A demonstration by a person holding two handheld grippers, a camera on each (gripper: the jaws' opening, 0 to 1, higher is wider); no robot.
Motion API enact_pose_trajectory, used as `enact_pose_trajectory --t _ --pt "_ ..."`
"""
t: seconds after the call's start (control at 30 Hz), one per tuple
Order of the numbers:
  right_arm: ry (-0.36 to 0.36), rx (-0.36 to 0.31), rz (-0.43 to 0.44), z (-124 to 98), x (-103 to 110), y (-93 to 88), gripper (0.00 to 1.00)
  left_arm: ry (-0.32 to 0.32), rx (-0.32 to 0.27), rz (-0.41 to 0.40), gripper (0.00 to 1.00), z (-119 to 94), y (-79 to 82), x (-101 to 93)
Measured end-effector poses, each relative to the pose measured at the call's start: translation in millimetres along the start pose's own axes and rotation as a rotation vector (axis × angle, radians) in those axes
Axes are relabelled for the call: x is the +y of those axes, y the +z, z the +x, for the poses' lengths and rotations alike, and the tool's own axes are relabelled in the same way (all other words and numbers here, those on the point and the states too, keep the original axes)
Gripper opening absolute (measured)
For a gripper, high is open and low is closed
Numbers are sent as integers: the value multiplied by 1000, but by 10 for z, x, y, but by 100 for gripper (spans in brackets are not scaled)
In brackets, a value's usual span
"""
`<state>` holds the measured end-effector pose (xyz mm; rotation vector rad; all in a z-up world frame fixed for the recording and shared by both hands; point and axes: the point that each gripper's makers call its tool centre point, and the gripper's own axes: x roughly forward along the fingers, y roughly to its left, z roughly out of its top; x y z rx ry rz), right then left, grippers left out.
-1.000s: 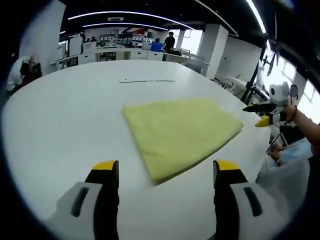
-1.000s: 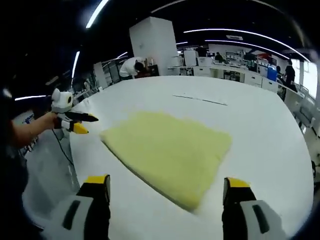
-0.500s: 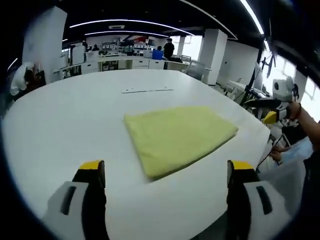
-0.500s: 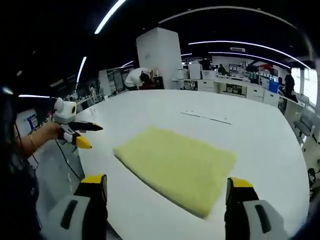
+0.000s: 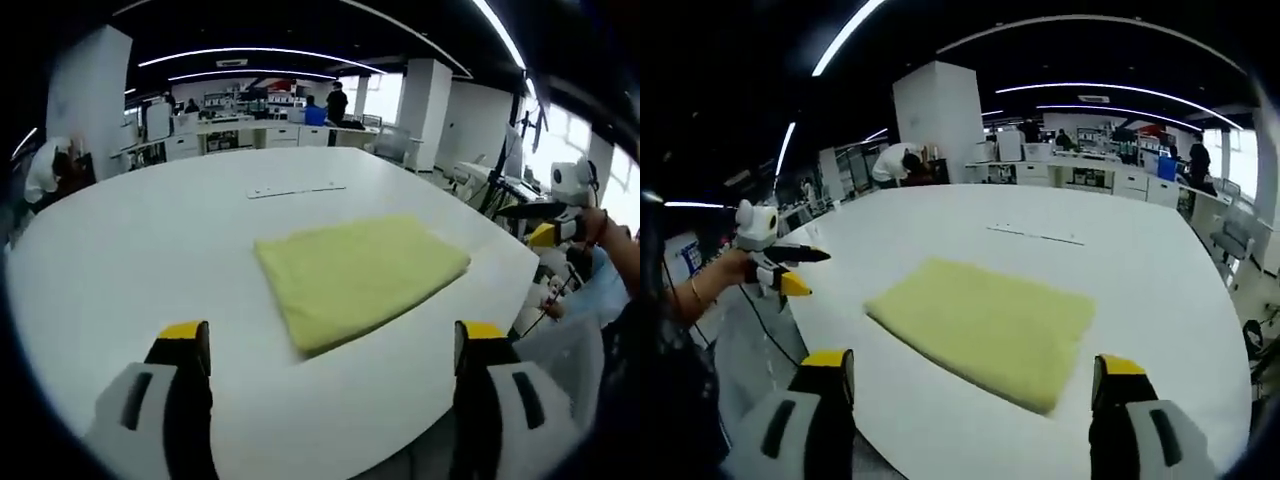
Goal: Fold the garment on the visible template until the final outline fits inside the template.
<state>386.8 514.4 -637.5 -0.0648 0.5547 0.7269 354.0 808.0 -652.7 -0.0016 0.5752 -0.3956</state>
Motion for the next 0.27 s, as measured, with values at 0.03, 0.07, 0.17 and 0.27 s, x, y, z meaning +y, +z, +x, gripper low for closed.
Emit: enact_pose_trajectory --t 0.03,0.07,0.17,0.27 --pt "-3 -7 0 -15 3 1 100 1 2 3 99 -15 -8 -2" --pt "-4 -12 5 -33 8 -3 100 3 1 3 99 -35 -18 -1" --pt "-1 -9 34 -56 20 -43 100 9 2 -7 99 -62 -54 4" --pt "-16 -5 29 -74 18 -64 100 5 13 -3 99 -78 -109 -22"
